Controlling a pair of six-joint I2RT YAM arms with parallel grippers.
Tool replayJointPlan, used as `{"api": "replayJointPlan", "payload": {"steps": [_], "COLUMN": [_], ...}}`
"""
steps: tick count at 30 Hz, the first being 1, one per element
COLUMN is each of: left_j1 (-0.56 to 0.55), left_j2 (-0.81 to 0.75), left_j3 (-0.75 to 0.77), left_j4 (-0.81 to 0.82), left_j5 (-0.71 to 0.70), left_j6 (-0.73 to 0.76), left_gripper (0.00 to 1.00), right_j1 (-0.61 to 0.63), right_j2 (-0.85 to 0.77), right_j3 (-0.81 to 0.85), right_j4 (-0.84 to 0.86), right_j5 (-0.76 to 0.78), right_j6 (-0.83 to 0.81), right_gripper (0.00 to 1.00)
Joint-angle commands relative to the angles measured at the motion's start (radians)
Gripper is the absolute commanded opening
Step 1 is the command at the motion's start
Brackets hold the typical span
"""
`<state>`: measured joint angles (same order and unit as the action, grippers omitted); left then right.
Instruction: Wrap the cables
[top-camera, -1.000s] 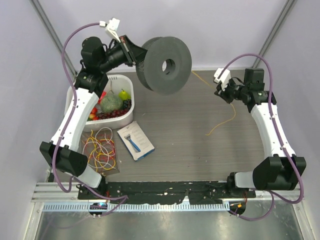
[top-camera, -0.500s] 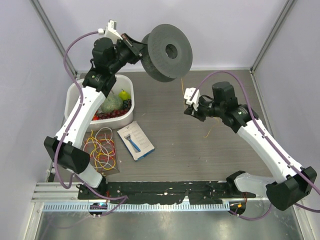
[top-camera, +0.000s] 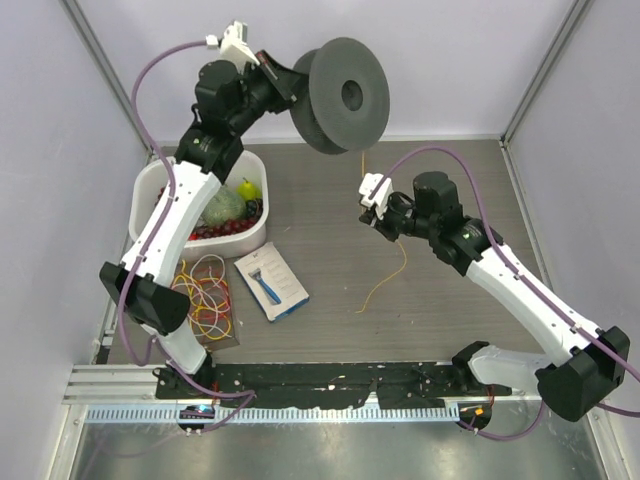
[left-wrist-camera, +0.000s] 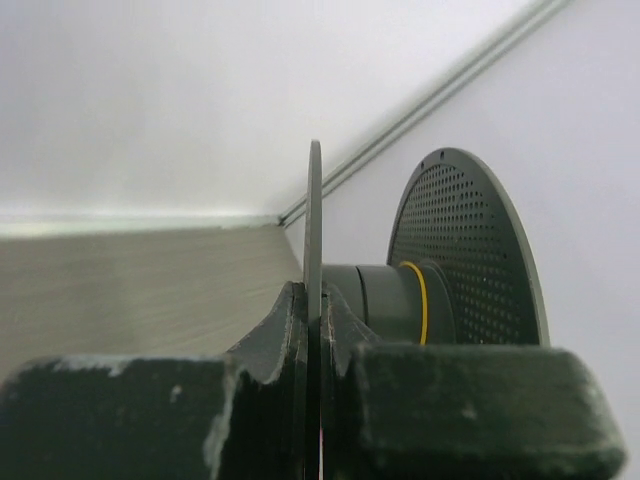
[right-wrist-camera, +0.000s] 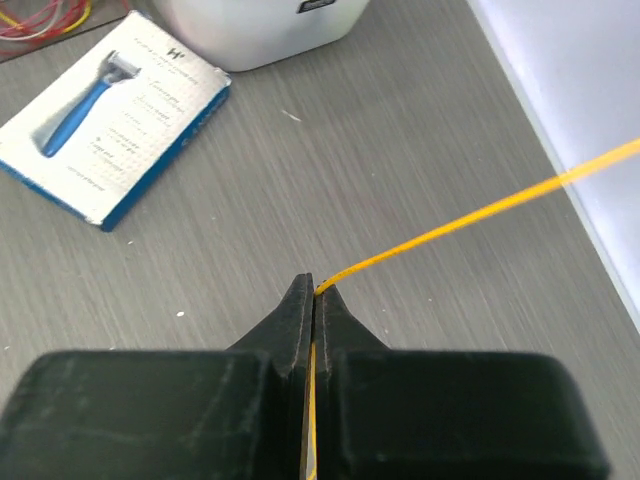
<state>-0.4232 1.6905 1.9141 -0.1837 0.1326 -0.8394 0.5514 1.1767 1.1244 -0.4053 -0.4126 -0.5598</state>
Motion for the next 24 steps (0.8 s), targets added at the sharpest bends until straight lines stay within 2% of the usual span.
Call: {"api": "replayJointPlan", "payload": {"steps": [1,4,6,9,12,14,17,24], "left_j1": [0.003,0.003,0.003,0.003,0.003,0.003,0.003,0.003], "left_j2": [-0.022,-0.02,-0.026,-0.031,-0.041,-0.045,-0.029,0.011], "left_j3": [0.219,0.267,0.283,0.299,0.304,0.312,0.368,0.439], "left_j4": [0.199,0.194,0.196,0.204,0.219,0.234,0.213,0.21], "left_j5": [0.094,0.113,0.124,0.151,0.165,0.168,0.16,0.153], "left_j6": [0.079,0.08,0.08,0.074,0.083,0.094,0.111,0.114], "left_gripper": [0.0,0.0,0.0,0.0,0.0,0.0,0.0,0.0], "right_j1": [0.001,-0.001,-0.008,-0.031,-0.065,-0.102,-0.163,-0.248], "right_j2": [-0.058,-0.045,-0.034,-0.019,-0.014,-0.011,-0.012,-0.055], "right_j3": [-0.061,-0.052,-0.041,-0.031,-0.032,-0.041,-0.077,-0.25], "right_j4": [0.198,0.253,0.278,0.289,0.298,0.313,0.335,0.376], "right_j5": [0.04,0.064,0.066,0.063,0.038,0.017,-0.03,-0.118], "right_j6": [0.084,0.122,0.139,0.155,0.172,0.202,0.227,0.078], "right_gripper": [0.07,0.13,0.23,0.45,0.56,0.61,0.62,0.66]}}
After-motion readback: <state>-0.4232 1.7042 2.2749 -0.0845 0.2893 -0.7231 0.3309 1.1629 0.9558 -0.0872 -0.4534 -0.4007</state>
